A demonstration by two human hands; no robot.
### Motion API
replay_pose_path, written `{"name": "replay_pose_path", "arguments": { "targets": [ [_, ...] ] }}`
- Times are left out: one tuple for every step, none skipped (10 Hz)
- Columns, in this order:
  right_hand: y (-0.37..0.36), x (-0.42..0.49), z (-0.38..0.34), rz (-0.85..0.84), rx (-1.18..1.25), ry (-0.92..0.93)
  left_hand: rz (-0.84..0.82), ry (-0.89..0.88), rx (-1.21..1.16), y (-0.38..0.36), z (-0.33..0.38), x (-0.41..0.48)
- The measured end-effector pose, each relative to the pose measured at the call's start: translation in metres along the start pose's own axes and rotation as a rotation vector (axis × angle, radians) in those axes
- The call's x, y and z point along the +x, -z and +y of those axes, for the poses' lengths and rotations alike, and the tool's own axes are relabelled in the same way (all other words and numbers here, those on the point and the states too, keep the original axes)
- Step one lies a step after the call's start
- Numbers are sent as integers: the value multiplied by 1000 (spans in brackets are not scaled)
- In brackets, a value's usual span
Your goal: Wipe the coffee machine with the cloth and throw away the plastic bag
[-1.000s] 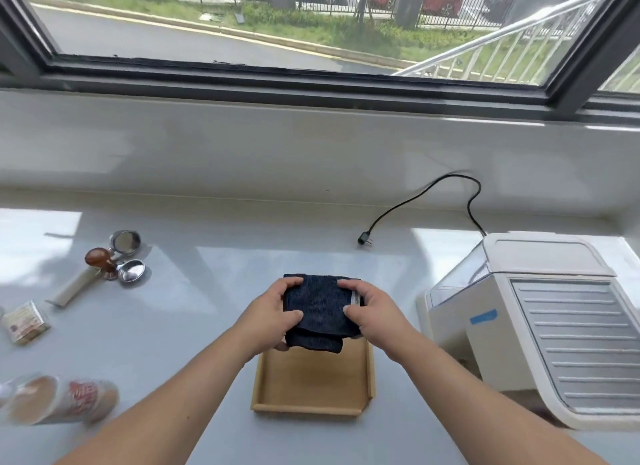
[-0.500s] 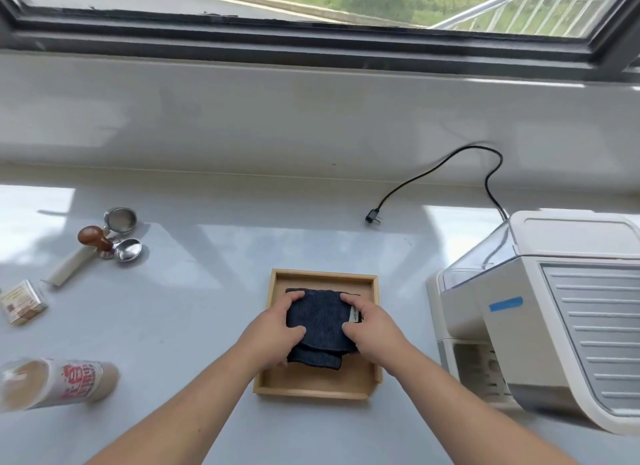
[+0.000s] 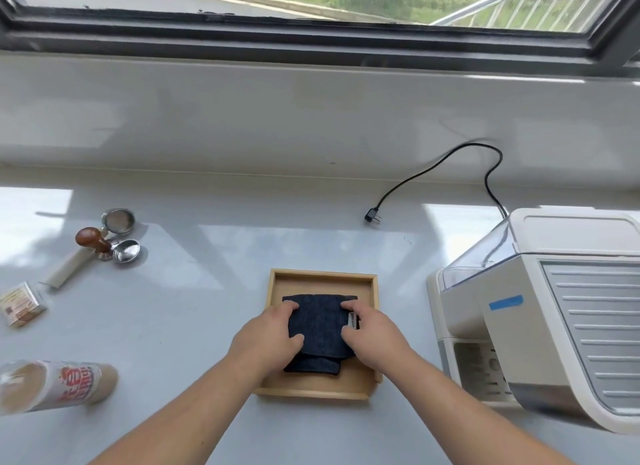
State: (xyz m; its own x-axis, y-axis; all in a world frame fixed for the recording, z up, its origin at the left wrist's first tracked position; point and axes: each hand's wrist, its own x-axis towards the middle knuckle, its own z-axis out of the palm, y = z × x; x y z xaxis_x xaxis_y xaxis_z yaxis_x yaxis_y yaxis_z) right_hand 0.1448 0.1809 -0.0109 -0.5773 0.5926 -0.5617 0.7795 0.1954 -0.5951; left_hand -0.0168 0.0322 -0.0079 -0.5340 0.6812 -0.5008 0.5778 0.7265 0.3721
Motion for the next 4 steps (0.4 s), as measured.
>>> {"name": "replay_pose_path", "arguments": {
  "targets": [
    [3,-3,-2,45,-57,14,-3,9,23,4,-2,1],
    [8,-6,-5,109,-138,37,16,7,31,8,-3,1],
    [16,-7,-11,156,-197,54,48,-2,41,16,1,0],
    [25,-8,-20,220,-209,132,130,-43,2,27,7,-1]
  ]
}}
